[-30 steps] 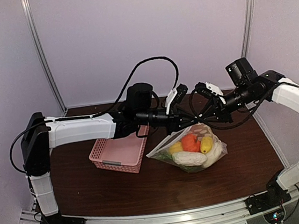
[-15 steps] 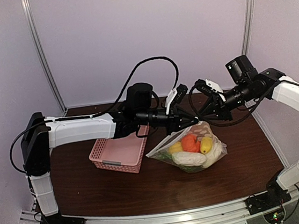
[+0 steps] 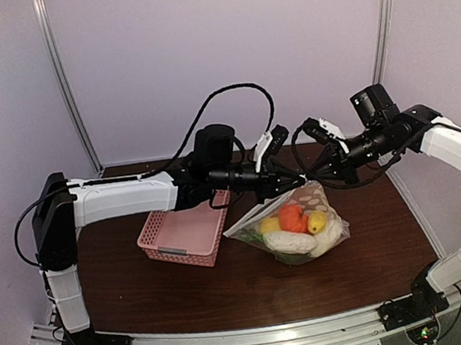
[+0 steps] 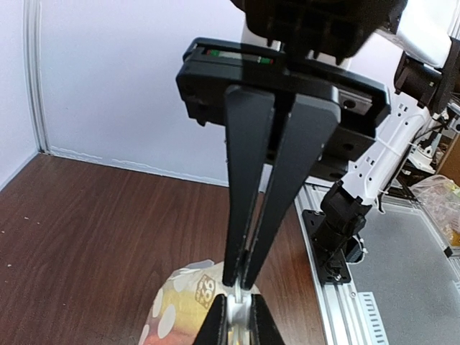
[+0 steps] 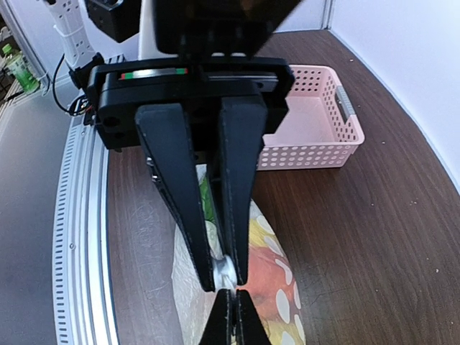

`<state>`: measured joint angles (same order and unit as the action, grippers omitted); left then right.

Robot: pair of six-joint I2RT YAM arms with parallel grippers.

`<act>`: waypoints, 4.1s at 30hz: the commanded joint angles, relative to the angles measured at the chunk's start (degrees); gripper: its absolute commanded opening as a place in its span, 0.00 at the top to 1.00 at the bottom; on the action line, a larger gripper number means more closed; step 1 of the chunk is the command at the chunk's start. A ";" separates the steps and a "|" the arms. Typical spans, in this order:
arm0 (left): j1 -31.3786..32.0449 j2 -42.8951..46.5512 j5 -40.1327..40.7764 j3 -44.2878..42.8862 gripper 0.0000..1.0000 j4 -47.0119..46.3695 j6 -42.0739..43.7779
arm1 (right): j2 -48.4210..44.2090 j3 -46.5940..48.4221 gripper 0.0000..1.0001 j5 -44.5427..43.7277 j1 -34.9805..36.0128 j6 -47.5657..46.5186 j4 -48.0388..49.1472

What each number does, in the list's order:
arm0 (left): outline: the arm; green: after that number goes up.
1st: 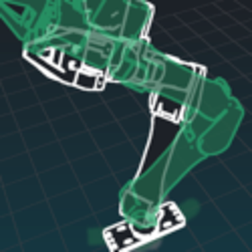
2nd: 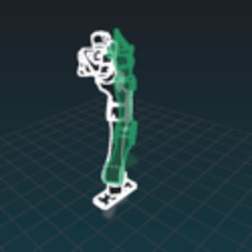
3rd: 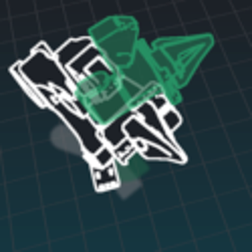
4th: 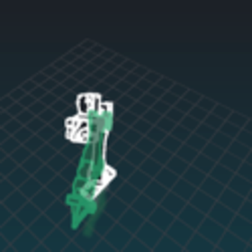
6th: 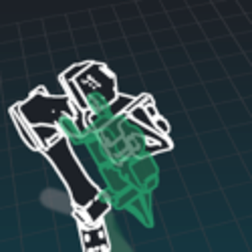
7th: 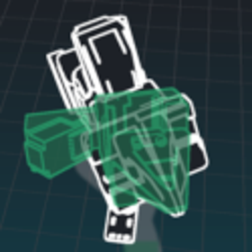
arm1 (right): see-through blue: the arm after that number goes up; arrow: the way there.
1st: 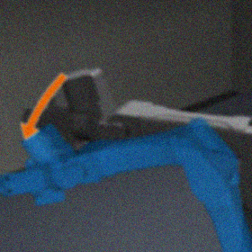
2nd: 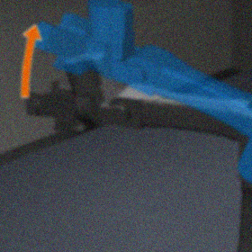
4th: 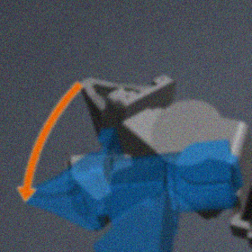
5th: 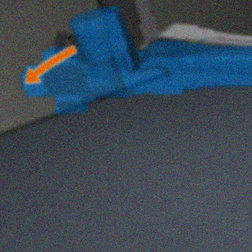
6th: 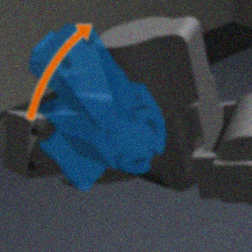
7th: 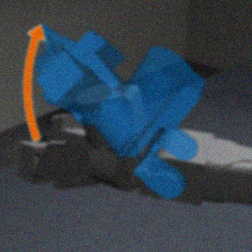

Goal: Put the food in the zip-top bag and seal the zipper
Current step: Pick up the zipper food storage bag from the center of the board, then zip the zipper of the food storage bag, then set the zipper food storage bag at the center of the board, then reset both arms

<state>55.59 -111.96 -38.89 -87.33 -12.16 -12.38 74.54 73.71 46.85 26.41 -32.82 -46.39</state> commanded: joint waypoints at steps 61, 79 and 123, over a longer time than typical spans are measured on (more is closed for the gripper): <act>-1.04 9.46 7.16 14.45 0.99 9.58 4.23 | -2.44 -1.86 1.00 -0.97 -28.88 6.59 13.46; -1.49 -0.39 5.24 -0.06 0.83 4.22 1.59 | -0.06 2.15 0.54 4.95 -28.88 10.12 10.48; -9.51 27.59 49.81 16.26 0.02 26.17 13.13 | -25.60 -10.72 0.00 -38.76 -29.05 28.68 17.07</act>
<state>48.40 -90.00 1.30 -74.46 15.07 -0.32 50.72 62.63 14.26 -2.35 -8.56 -31.29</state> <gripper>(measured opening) 0.977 0.995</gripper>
